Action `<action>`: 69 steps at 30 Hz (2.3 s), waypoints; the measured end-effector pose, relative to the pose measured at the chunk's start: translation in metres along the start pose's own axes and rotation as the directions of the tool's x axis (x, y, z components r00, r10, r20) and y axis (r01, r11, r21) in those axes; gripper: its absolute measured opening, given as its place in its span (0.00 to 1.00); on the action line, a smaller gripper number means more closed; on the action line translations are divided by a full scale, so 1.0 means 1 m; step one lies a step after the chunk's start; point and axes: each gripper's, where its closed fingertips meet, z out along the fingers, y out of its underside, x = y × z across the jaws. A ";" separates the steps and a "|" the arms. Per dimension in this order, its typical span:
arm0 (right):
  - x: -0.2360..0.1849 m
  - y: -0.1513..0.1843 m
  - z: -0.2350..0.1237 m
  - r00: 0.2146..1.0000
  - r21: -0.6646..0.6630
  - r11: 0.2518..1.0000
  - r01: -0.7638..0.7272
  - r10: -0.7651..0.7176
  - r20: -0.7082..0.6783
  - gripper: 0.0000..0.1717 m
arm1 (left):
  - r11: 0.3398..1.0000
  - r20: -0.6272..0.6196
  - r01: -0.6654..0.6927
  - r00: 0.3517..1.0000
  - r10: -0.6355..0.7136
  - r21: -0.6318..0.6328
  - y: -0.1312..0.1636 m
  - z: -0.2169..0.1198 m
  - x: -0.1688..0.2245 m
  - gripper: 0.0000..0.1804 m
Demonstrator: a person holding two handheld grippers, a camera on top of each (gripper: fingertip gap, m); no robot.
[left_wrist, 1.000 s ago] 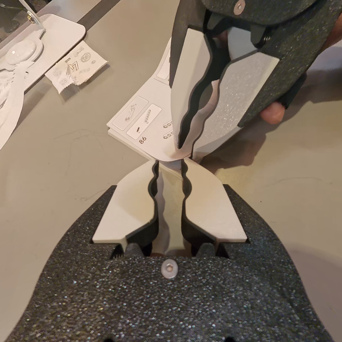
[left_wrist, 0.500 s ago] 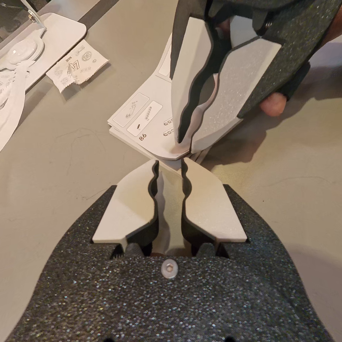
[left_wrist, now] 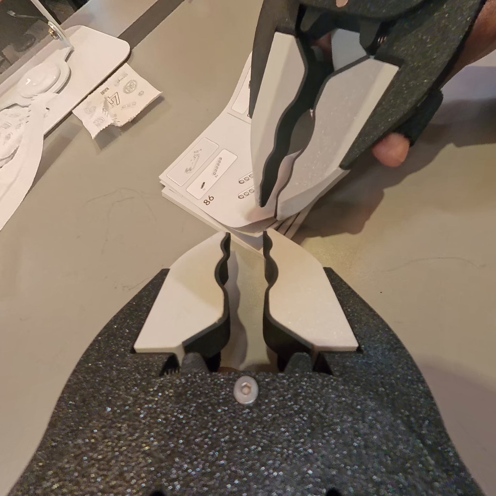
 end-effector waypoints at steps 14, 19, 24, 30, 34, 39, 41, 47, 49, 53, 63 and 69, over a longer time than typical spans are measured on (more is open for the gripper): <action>0.009 0.002 -0.007 0.992 -0.012 0.993 -0.120 0.119 -0.047 0.00 | 1.000 0.001 -0.003 1.000 0.003 0.006 0.000 0.000 0.000 0.14; 0.023 -0.001 -0.032 0.965 0.058 0.980 -0.191 0.198 -0.174 0.00 | 1.000 -0.006 -0.012 1.000 0.012 0.021 -0.003 0.000 0.003 0.14; 0.039 0.010 -0.079 0.889 0.216 0.939 -0.269 0.328 -0.318 0.00 | 0.999 -0.025 -0.021 0.999 0.022 0.037 -0.007 0.003 0.010 0.14; 0.043 0.041 -0.136 0.754 0.432 0.830 -0.353 0.525 -0.393 0.00 | 0.998 -0.027 -0.051 0.998 0.052 0.044 -0.011 0.008 0.020 0.14; 0.041 0.065 -0.161 0.666 0.533 0.754 -0.383 0.625 -0.407 0.00 | 0.997 -0.028 -0.058 0.998 0.059 0.058 -0.016 0.011 0.023 0.14; 0.040 0.094 -0.187 0.541 0.618 0.677 -0.400 0.719 -0.436 0.00 | 0.995 -0.018 -0.071 0.997 0.072 0.076 -0.020 0.012 0.026 0.14; 0.041 0.105 -0.197 0.482 0.644 0.650 -0.403 0.749 -0.454 0.00 | 0.993 -0.019 -0.077 0.997 0.079 0.085 -0.021 0.011 0.026 0.14; 0.040 0.129 -0.222 0.283 0.731 0.568 -0.377 0.823 -0.493 0.00 | 0.992 -0.032 -0.061 0.997 0.065 0.111 -0.023 0.006 0.028 0.14; 0.037 0.140 -0.226 0.202 0.747 0.552 -0.371 0.833 -0.515 0.00 | 0.991 -0.040 -0.043 0.998 0.049 0.126 -0.025 0.002 0.028 0.14; 0.028 0.166 -0.228 0.053 0.728 0.570 -0.381 0.799 -0.599 0.00 | 0.984 -0.082 0.003 0.997 0.012 0.177 -0.031 -0.011 0.030 0.14; -0.007 0.135 -0.207 0.199 0.463 0.821 -0.334 0.542 -0.816 0.14 | 0.858 -0.218 0.189 0.971 -0.092 0.478 -0.061 -0.087 0.037 0.24; 0.005 0.064 -0.166 0.494 0.286 0.947 -0.149 0.322 -0.808 0.14 | 0.699 -0.230 0.314 0.949 -0.215 0.642 -0.067 -0.121 0.032 0.24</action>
